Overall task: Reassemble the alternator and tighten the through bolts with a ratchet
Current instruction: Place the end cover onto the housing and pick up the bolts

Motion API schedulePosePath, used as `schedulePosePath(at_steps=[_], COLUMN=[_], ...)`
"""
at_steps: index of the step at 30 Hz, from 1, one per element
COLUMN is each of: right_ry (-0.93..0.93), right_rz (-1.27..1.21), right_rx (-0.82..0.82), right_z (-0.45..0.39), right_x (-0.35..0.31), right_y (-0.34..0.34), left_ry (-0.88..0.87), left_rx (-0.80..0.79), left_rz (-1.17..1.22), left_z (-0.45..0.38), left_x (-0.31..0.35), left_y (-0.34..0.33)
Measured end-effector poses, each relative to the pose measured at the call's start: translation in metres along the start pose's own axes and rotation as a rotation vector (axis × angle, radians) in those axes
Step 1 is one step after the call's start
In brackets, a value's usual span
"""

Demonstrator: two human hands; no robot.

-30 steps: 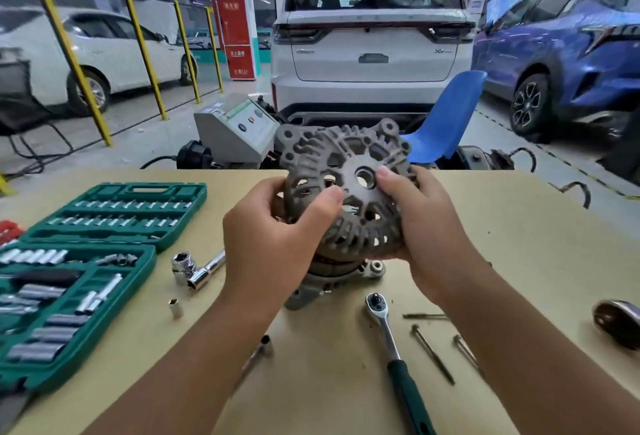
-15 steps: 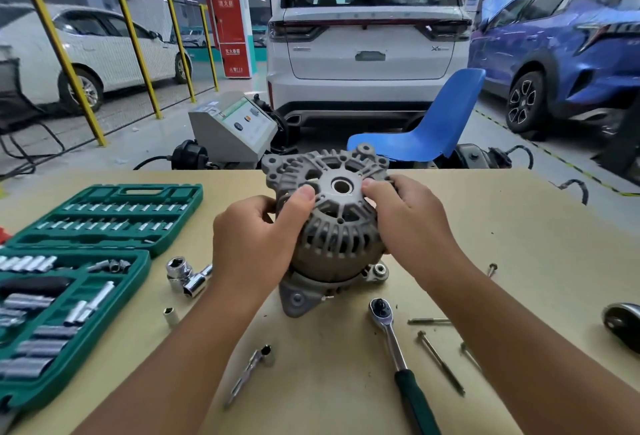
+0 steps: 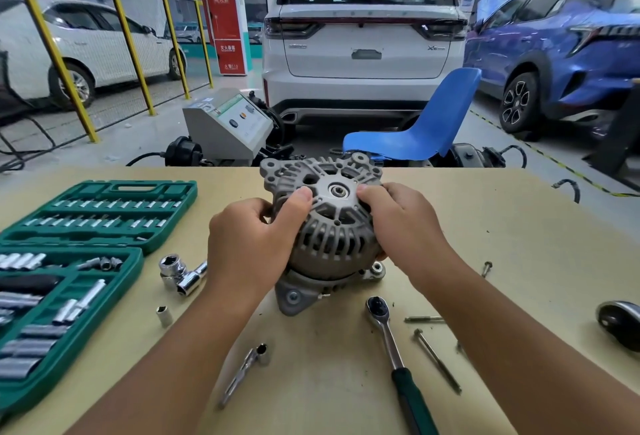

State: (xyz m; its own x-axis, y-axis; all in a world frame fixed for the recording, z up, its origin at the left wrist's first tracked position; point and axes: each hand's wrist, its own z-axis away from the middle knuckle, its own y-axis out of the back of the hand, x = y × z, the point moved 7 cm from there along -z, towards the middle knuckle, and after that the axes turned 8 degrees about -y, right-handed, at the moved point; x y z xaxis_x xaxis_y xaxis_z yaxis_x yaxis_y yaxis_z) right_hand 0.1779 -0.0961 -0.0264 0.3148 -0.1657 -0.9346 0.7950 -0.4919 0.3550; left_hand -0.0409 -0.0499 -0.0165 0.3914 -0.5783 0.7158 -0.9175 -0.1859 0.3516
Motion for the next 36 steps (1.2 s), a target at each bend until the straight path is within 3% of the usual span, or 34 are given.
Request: schedulePosePath(at_steps=[7,12,16,22,26,30,36], right_ry=[0.020,0.046,0.072,0.221,0.253,0.282,0.334], right_rz=[0.051,-0.029,-0.202,-0.147,-0.133,-0.072,0.235], right_rx=[-0.008,-0.056,-0.164,-0.274,-0.307,-0.335,-0.158], right_z=[-0.003,-0.002,-0.001,-0.002,-0.003,-0.005,-0.003], right_x=[0.001,0.007,0.012,0.004,0.001,-0.007,-0.017], right_y=[0.003,0.003,0.005,0.010,0.009,0.007,0.017], left_ry=[0.034,0.084,0.039,-0.051,-0.155,-0.155,-0.166], left_rx=[-0.022,-0.005,-0.112,-0.372,-0.402,-0.412,-0.354], left_rz=[-0.145,-0.035,0.178,0.254,0.230,0.259,0.324], left_z=[-0.007,-0.008,-0.006,0.000,0.000,-0.001,-0.002], left_x=[-0.009,-0.013,-0.014,-0.014,-0.011,-0.016,-0.021], left_y=[0.007,0.009,-0.004,-0.014,-0.017,-0.016,-0.008])
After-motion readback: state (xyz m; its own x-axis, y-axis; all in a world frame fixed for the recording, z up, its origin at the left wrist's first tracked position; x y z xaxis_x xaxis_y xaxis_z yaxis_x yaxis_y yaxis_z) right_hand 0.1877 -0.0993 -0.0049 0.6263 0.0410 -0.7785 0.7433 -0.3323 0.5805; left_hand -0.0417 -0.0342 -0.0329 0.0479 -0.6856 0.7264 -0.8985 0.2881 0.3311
